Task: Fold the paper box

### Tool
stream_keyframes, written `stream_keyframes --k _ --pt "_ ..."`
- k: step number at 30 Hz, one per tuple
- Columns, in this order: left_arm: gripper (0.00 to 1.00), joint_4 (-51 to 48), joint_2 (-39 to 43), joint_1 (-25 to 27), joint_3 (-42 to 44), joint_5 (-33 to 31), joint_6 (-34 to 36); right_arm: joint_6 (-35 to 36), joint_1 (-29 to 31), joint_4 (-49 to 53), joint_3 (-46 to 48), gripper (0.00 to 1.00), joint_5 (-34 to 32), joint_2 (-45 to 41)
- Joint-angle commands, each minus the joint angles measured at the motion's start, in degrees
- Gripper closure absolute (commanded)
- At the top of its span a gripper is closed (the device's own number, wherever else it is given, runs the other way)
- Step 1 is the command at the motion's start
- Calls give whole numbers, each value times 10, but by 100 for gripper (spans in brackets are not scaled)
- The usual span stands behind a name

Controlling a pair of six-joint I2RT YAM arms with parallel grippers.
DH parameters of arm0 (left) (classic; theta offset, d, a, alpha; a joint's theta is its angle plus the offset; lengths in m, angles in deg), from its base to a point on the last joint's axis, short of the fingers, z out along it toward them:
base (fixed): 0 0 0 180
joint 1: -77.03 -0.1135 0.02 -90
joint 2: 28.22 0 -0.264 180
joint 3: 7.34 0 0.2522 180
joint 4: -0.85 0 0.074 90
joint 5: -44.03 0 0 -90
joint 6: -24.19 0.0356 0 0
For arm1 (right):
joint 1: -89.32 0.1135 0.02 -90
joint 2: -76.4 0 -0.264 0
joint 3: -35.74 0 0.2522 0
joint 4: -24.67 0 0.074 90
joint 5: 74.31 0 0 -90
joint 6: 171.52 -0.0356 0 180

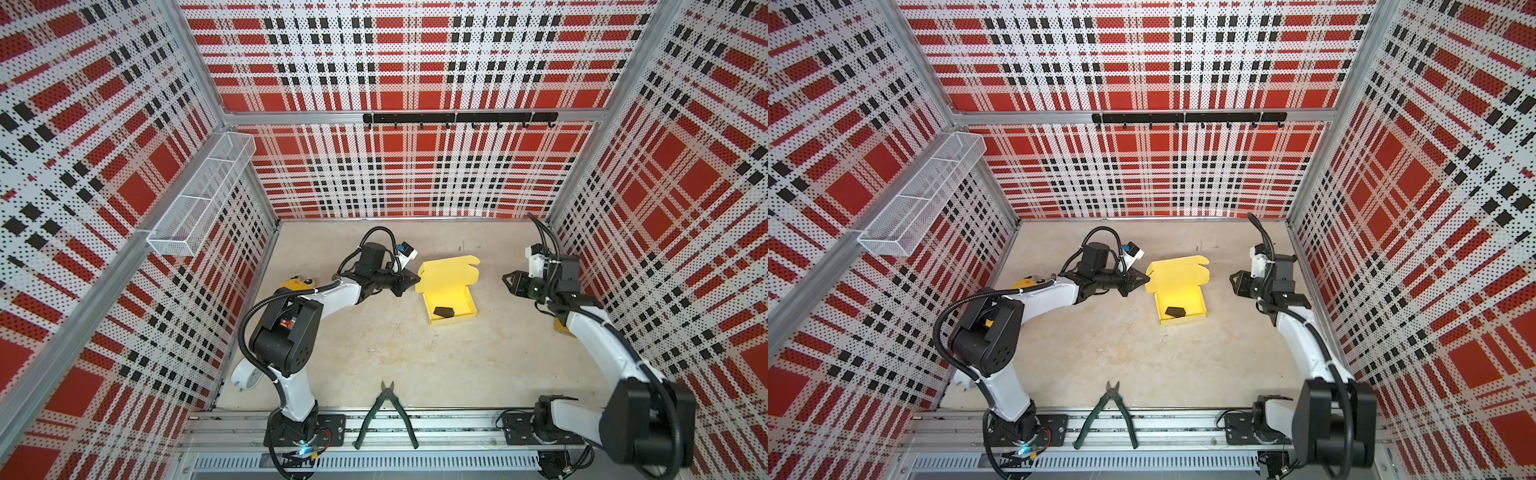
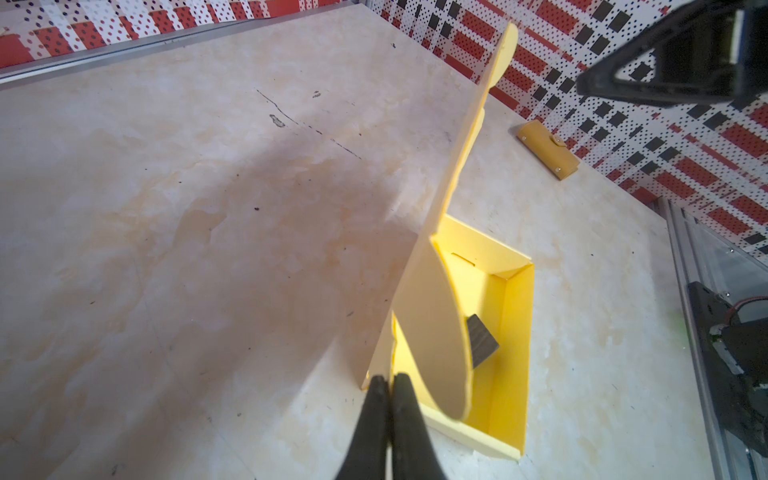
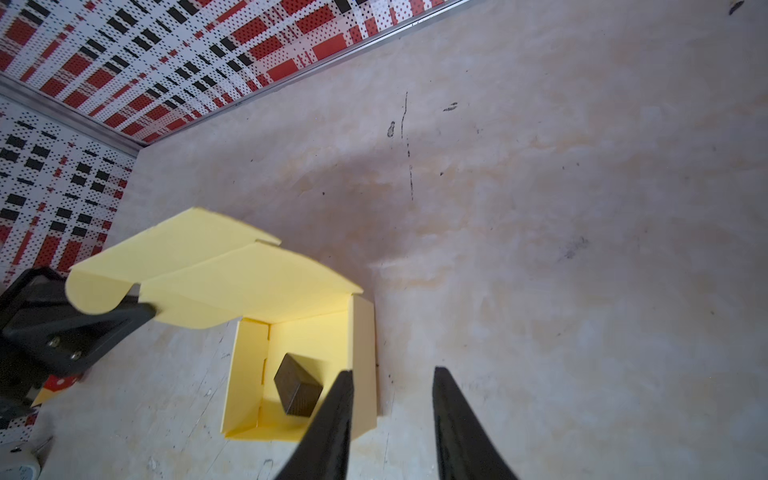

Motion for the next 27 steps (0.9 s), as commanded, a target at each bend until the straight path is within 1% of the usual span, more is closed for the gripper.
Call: stream_keyframes --k 1,4,6,9,12,14,17,20,24,27 --pt "93 5 15 2 2 -2 1 15 3 -78 -48 65 60 81" --pt "93 5 18 0 4 -4 3 43 6 -103 -86 65 83 142" --pt "93 5 18 -1 4 -4 3 79 18 -104 -106 65 87 167" --pt "93 5 17 -2 4 -3 2 117 47 -90 -120 64 106 191" --pt "93 5 20 -7 3 -2 1 138 81 -88 -99 64 138 190" --pt "93 5 24 -10 2 -3 0 129 95 -126 -65 64 165 176" --pt "93 5 26 -16 -2 -8 -1 93 106 -186 -10 65 198 154" --pt "93 3 26 -21 -6 -17 -4 67 124 -229 36 65 218 126" --pt "93 2 27 -23 -11 -21 -3 64 151 -232 84 64 216 87" --pt "93 2 28 -22 -13 -20 -1 65 176 -255 128 62 211 61"
